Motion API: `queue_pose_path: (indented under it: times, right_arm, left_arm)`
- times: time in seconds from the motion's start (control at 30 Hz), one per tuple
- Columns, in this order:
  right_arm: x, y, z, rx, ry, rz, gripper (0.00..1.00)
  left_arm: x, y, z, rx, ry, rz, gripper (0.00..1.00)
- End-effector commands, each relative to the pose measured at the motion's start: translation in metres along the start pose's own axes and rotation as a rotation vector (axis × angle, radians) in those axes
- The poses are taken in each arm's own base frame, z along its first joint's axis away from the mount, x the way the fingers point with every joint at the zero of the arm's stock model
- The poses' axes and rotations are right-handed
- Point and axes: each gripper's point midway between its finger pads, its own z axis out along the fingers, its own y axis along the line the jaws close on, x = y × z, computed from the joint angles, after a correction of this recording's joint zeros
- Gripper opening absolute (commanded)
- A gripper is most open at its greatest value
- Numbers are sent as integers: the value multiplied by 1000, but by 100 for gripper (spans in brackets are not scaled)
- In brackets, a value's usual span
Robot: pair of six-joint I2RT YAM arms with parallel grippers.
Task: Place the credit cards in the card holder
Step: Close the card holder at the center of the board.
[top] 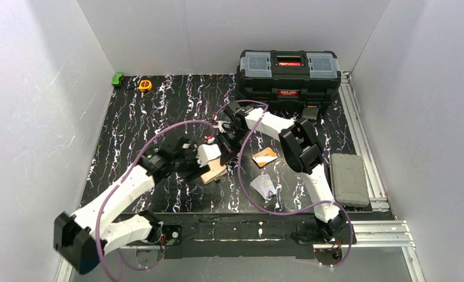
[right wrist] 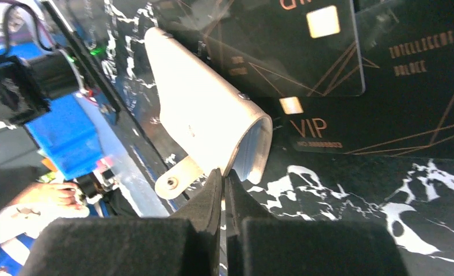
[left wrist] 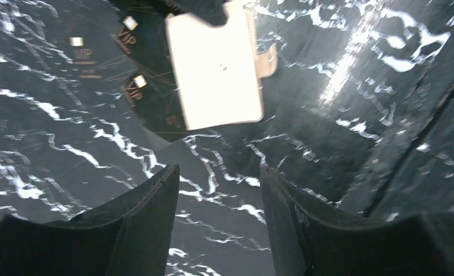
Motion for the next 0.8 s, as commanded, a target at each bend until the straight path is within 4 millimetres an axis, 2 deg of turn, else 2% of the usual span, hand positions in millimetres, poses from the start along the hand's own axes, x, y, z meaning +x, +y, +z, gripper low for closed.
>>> queue_pose_path:
  times: [0.0,0.1,0.23,0.37,0.5,0.57,0.77]
  right_arm:
    - [32,-12,-8,85,155,-29,1]
    - [37,-10,-10,85,183,-73,1]
    - [49,-5,-7,69,213,-118,1]
    - [54,-1,1,70,247,-148,1]
    - [57,5,9,58,266,-176,1]
    - [57,7,10,52,265,-187,1]
    - [47,10,7,59,231,-225,1]
  left_arm:
    - [12,5,6,14,-161,357,53]
    - [21,8,26,-4,-223,542,53]
    - [34,8,52,57,-234,674,53]
    - [36,9,73,101,-260,766,53]
    - [25,10,83,92,-328,836,52]
    - [24,4,86,112,-357,897,52]
    - [35,-33,88,216,-468,1100,51]
